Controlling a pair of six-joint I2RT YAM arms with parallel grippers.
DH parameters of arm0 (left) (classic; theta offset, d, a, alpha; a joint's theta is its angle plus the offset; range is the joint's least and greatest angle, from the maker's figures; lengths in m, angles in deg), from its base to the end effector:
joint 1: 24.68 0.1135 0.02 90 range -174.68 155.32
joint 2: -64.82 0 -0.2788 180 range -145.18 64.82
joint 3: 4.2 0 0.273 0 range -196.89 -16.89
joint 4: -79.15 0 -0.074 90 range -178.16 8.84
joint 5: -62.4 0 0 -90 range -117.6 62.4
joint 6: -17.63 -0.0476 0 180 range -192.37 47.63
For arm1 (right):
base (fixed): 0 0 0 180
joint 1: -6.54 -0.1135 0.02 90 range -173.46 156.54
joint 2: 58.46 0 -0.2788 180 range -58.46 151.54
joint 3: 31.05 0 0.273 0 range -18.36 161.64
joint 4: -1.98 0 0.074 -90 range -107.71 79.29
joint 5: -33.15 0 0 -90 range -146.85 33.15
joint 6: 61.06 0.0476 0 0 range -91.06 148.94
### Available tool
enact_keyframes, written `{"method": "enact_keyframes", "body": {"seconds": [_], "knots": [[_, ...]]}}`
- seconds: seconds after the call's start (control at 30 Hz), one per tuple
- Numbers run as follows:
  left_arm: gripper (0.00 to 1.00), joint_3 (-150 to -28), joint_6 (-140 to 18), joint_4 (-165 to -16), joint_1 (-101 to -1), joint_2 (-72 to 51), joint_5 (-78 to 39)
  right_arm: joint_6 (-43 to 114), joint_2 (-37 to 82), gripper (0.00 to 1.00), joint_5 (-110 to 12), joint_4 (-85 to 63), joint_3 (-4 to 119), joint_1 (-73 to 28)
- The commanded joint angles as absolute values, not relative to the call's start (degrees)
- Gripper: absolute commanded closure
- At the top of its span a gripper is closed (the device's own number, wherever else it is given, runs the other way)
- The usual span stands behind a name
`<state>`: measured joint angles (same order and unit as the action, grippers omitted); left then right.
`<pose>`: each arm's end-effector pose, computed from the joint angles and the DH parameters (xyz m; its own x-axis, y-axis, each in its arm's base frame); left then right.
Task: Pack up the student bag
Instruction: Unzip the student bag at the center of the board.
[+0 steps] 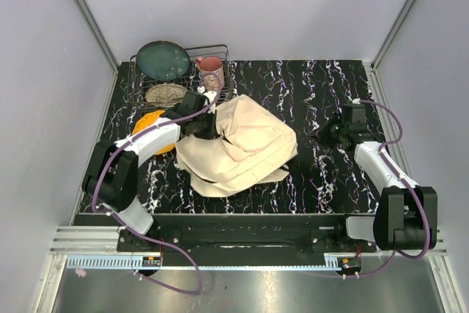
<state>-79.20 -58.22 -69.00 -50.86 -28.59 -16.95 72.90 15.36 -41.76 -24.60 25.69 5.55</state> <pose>0.3307 -0.1724 0.2127 -0.8010 0.1261 -0.5852 0.3546 0.8876 -0.2941 0.2898 0.0174 0.2183 -0.6392 0.6593 -0.3960 0.3316 0.7008 0.6316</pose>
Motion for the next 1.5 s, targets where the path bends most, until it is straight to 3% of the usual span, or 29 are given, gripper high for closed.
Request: {"method": "enact_keyframes", "body": {"seconds": [0.0, 0.1, 0.13, 0.27, 0.5, 0.93, 1.07, 1.1, 1.13, 1.23, 1.27, 1.47], "knots": [[1.0, -79.6, -60.2, -67.1, -50.0, -27.9, -16.2, 72.8, 14.8, 0.92, -37.4, -23.9, 28.0, 5.7], [1.0, -80.3, -59.5, -68.5, -50.2, -27.3, -11.0, 75.7, 12.3, 0.73, -31.9, -21.9, 25.9, 5.7], [1.0, -81.2, -59.5, -68.3, -50.6, -27.1, -10.0, 76.7, 10.3, 0.55, -28.2, -20.6, 23.8, 5.5], [1.0, -83.4, -59.4, -66.8, -52.5, -26.2, -9.2, 82.9, 5.2, 0.34, -24.3, -16.0, 20.5, -2.0], [1.0, -86.9, -59.2, -65.0, -55.8, -26.2, -9.3, 96.9, 2.4, 0.3, -35.0, -11.9, 16.9, -16.3], [1.0, -87.0, -59.0, -62.1, -58.3, -18.6, -10.4, 105.6, 22.3, 0.3, -45.0, 0.4, 20.9, -28.4], [1.0, -86.5, -59.0, -61.4, -58.7, -17.4, -9.6, 107.2, 26.3, 0.35, -46.9, 5.4, 20.9, -29.4], [1.0, -86.2, -58.9, -61.3, -58.9, -17.3, -9.6, 107.5, 27.0, 0.41, -47.9, 6.9, 20.9, -29.5], [1.0, -86.0, -58.9, -61.2, -59.0, -16.9, -9.7, 107.6, 27.5, 0.64, -48.5, 7.2, 20.9, -29.5], [1.0, -85.6, -58.9, -61.2, -59.3, -16.0, -9.7, 108.0, 26.5, 0.96, -51.7, 7.2, 20.4, -29.5], [1.0, -85.6, -59.2, -60.8, -59.2, -16.0, -10.0, 107.7, 25.8, 1.0, -52.1, 7.0, 20.2, -29.5], [1.0, -86.3, -61.3, -59.0, -59.2, -14.9, -16.5, 101.2, 14.0, 1.0, -61.7, -6.4, 19.8, -28.4]]}}
